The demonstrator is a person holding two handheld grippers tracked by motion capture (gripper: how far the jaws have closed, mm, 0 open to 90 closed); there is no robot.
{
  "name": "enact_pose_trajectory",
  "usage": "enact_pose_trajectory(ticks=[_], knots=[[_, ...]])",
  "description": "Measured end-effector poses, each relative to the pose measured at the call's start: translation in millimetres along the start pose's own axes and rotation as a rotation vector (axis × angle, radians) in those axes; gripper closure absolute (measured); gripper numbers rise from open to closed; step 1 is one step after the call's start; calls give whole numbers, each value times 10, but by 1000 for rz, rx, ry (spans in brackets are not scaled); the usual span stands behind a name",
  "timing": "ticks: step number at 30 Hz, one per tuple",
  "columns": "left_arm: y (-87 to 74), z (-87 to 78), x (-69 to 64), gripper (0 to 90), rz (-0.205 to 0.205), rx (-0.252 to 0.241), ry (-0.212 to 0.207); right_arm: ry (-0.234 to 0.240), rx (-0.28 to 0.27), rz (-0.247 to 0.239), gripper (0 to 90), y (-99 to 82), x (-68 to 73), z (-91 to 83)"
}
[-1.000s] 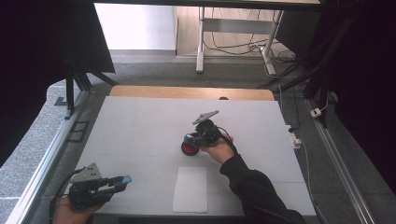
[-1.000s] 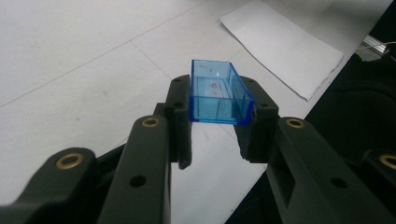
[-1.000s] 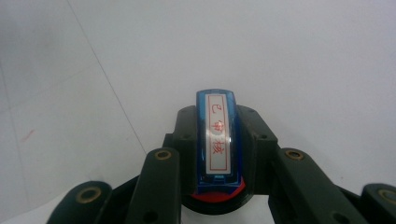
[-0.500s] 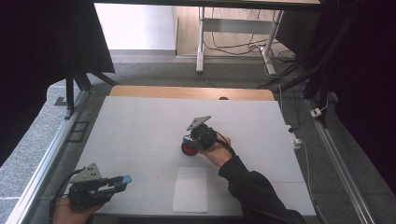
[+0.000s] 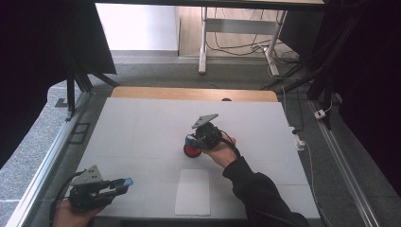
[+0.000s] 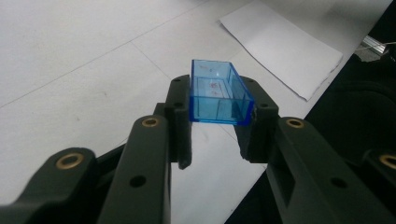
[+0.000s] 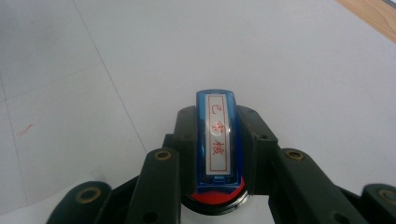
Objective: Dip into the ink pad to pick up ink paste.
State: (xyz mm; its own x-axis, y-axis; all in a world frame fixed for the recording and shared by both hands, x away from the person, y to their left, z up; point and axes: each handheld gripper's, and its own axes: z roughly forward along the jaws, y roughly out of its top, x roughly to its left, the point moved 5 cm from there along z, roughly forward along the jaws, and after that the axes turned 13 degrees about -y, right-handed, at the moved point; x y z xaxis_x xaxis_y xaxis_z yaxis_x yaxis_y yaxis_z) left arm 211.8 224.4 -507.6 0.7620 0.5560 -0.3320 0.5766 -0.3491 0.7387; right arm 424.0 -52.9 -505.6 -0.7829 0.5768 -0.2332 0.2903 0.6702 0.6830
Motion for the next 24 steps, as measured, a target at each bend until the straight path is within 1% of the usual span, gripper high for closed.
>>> enact_pose_trajectory(ticks=[5, 14, 16, 18, 21, 22, 23, 24], knots=[[-1, -1, 1, 684, 0, 0, -1, 0, 11, -10, 714, -17, 16, 26], [-1, -1, 1, 684, -1, 1, -1, 0, 31, -11, 714, -60, 21, 82], [-1, -1, 1, 684, -1, 1, -2, 4, 36, -10, 714, -73, 22, 100], [-1, 0, 1, 684, -1, 1, -2, 5, 40, 2, 714, -78, 23, 102], [-1, 1, 2, 684, -2, 2, -1, -3, 41, -8, 715, -77, 32, 102], [-1, 1, 2, 684, -3, 2, 0, -7, 35, -21, 715, -75, 36, 107], [-1, 1, 3, 684, -3, 3, -1, -17, 39, -29, 715, -73, 51, 102], [-1, 1, 3, 684, -3, 3, 0, -17, 39, -29, 715, -73, 51, 102]])
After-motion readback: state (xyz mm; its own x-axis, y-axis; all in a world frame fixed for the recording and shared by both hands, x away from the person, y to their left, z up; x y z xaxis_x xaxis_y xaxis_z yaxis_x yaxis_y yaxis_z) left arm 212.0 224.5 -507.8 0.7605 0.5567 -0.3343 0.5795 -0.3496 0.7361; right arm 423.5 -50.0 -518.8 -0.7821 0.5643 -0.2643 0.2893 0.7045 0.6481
